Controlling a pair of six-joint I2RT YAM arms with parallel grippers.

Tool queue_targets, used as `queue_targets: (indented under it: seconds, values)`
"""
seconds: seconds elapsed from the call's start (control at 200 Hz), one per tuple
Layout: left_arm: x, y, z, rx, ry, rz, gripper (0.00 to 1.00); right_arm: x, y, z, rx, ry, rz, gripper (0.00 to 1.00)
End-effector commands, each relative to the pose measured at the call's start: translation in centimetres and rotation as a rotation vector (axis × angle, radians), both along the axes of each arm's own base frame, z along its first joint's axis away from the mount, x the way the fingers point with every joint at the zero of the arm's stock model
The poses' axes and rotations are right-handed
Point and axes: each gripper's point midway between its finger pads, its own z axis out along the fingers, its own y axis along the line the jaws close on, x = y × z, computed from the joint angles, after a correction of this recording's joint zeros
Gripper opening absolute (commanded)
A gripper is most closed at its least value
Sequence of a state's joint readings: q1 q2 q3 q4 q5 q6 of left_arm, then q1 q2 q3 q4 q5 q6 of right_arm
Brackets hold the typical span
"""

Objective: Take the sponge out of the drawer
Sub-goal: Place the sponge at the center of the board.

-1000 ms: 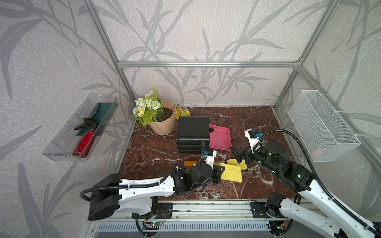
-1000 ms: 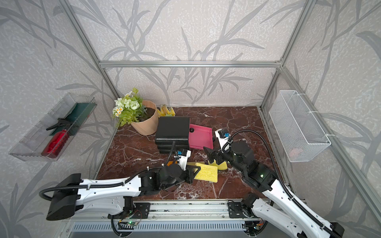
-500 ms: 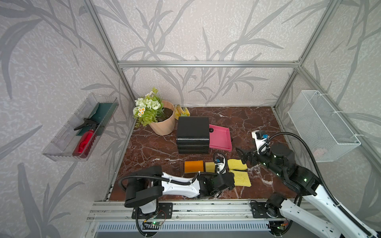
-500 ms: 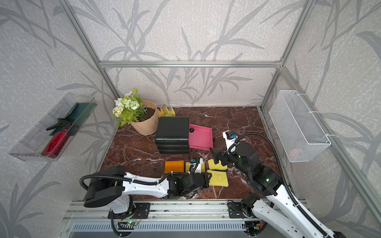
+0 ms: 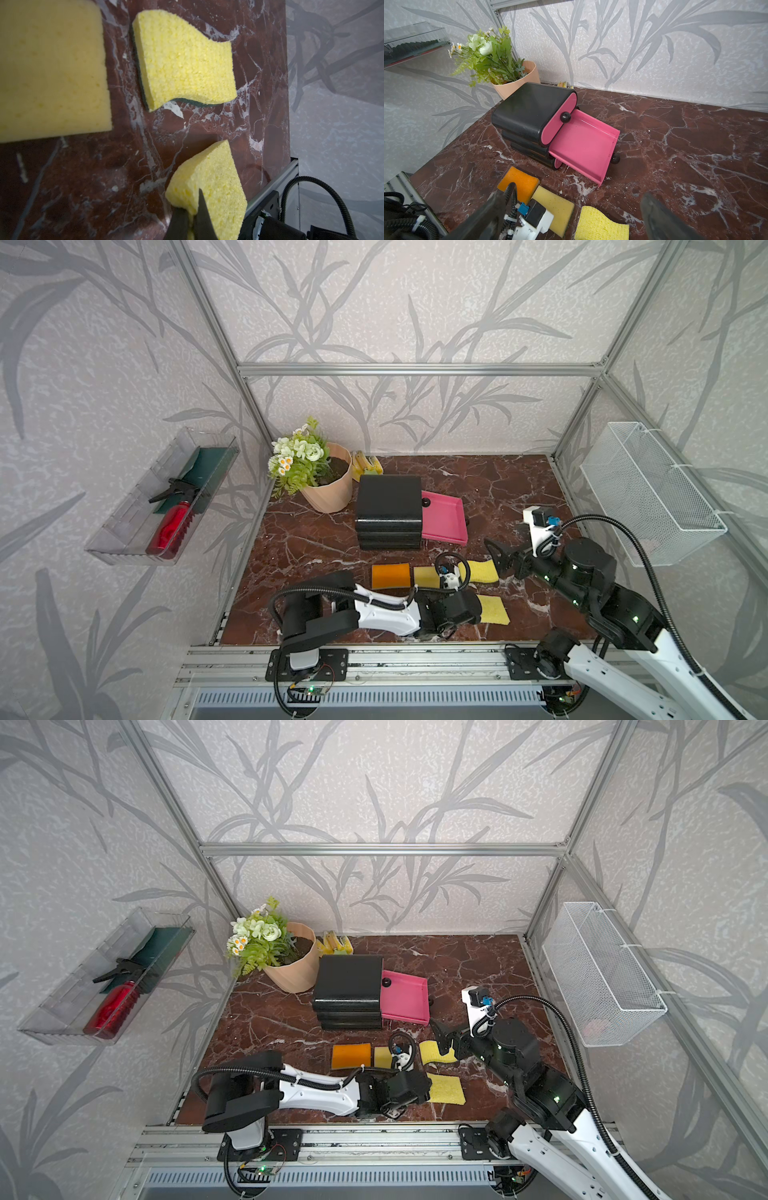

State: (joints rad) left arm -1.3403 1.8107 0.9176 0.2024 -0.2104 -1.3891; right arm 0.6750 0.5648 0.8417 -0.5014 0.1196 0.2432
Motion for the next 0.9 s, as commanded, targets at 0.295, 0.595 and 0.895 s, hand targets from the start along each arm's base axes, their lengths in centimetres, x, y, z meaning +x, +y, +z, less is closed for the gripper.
queue_targets:
  seconds: [0.295,0.595,0.895]
  values:
    - [0.36,-0.09,-0.16,-0.021,0.053,0.040,0.30,-0.15,-0.41,-0.56,-0.006,0.009,-0.012,1.00]
    - [0.35,-0.19,0.00,-0.020,0.056,0.036,0.41,-0.10,-0.51,-0.62,-0.013,0.006,-0.016,1.00]
    - [0.29,-0.54,0.20,-0.005,0.062,0.022,0.52,-0.12,-0.55,-0.73,-0.019,0.006,-0.017,0.99]
